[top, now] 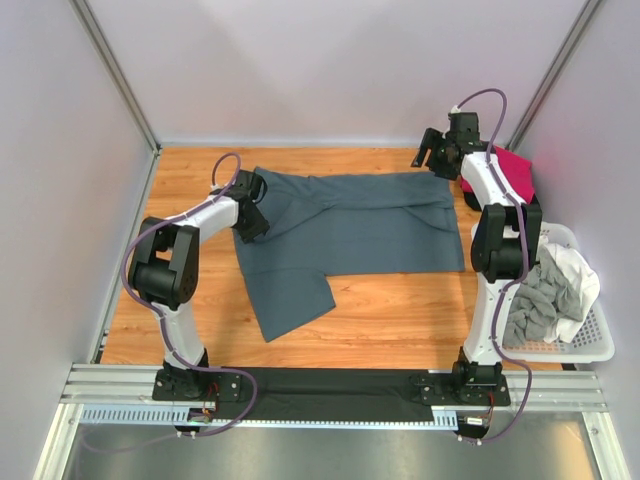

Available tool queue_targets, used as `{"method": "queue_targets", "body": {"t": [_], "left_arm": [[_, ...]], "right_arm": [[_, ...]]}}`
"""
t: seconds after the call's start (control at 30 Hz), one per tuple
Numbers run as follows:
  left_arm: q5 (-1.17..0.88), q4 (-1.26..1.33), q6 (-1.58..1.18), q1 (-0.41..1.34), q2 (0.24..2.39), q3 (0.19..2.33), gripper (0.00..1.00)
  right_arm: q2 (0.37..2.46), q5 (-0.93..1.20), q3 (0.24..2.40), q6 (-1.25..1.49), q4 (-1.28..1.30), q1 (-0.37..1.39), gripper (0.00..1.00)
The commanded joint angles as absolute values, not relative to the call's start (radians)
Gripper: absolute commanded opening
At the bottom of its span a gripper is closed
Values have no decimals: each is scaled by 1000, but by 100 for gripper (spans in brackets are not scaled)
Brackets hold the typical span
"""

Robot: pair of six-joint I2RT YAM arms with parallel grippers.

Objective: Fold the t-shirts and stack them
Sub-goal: Fold the tshirt

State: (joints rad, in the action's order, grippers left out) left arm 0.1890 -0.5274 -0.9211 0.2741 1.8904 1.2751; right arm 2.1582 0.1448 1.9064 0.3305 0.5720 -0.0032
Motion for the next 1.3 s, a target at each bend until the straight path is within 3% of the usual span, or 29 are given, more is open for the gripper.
{"method": "queue_targets", "body": {"t": [0.0, 0.17, 0.27, 0.4, 0.47, 1.27], "left_arm": [[202, -492, -948, 270, 1832, 1262, 44], [202, -506, -942, 270, 1836, 1264, 41], [207, -514, -939, 270, 1836, 1261, 31], [221, -531, -933, 270, 1830, 1259, 5], [227, -534, -919, 270, 1830, 1259, 0], [248, -709, -844, 354, 1707, 1356, 0]], "right_arm": [[2115, 132, 1901, 318, 571, -5, 77], [2115, 132, 1899, 316, 571, -5, 77], [2118, 129, 1899, 313, 571, -5, 77], [2123, 132, 1899, 314, 571, -5, 77], [2123, 132, 1899, 316, 572, -5, 77], [2143, 123, 1904, 316, 581, -5, 77]]}}
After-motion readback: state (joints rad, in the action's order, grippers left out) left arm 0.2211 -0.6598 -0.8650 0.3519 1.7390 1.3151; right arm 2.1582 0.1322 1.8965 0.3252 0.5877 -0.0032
